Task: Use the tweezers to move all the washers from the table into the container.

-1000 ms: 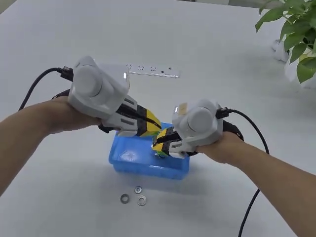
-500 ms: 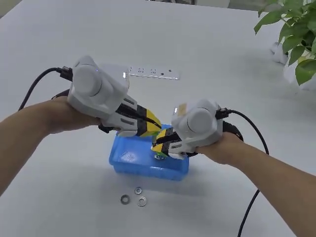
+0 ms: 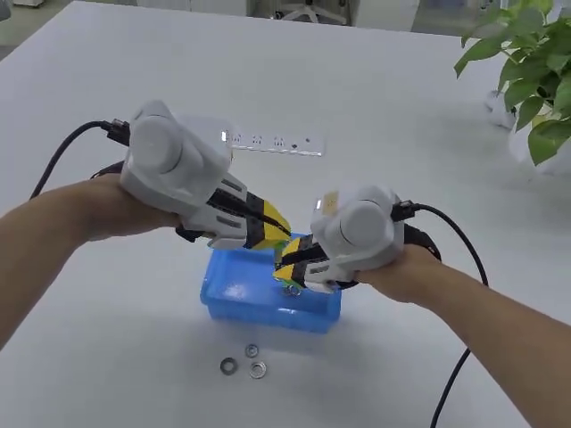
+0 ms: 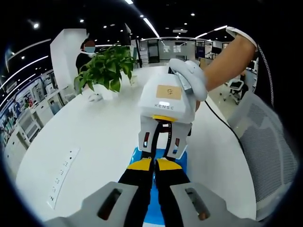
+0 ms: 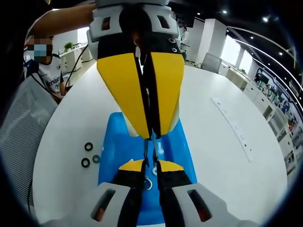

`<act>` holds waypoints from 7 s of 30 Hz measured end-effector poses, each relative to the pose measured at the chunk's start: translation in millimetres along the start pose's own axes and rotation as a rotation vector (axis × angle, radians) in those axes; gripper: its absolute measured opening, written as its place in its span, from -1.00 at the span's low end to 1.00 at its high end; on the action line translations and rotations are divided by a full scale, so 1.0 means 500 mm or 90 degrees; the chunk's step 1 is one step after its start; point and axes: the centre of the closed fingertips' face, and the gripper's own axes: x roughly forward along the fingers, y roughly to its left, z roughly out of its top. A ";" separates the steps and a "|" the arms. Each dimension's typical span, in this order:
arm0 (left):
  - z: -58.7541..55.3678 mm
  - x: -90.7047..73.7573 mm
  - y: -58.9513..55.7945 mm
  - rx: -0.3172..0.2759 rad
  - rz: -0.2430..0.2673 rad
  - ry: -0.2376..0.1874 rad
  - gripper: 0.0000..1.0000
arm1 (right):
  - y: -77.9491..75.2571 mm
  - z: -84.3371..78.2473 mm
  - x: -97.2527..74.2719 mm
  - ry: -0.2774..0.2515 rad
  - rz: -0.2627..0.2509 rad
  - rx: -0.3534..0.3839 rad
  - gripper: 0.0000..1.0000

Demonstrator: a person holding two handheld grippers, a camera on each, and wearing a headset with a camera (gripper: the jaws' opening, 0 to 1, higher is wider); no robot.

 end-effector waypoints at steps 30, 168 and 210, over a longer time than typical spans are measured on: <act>0.044 -0.050 -0.084 0.044 -0.015 0.013 -0.90 | 0.081 0.053 -0.045 -0.017 -0.009 -0.035 -0.76; -0.003 -0.063 -0.206 -0.011 -0.036 0.012 -0.90 | 0.228 0.028 -0.022 -0.026 0.033 -0.018 -0.83; 0.057 -0.064 -0.081 0.041 -0.010 -0.003 -0.90 | 0.080 0.056 -0.056 -0.038 -0.019 -0.029 -0.83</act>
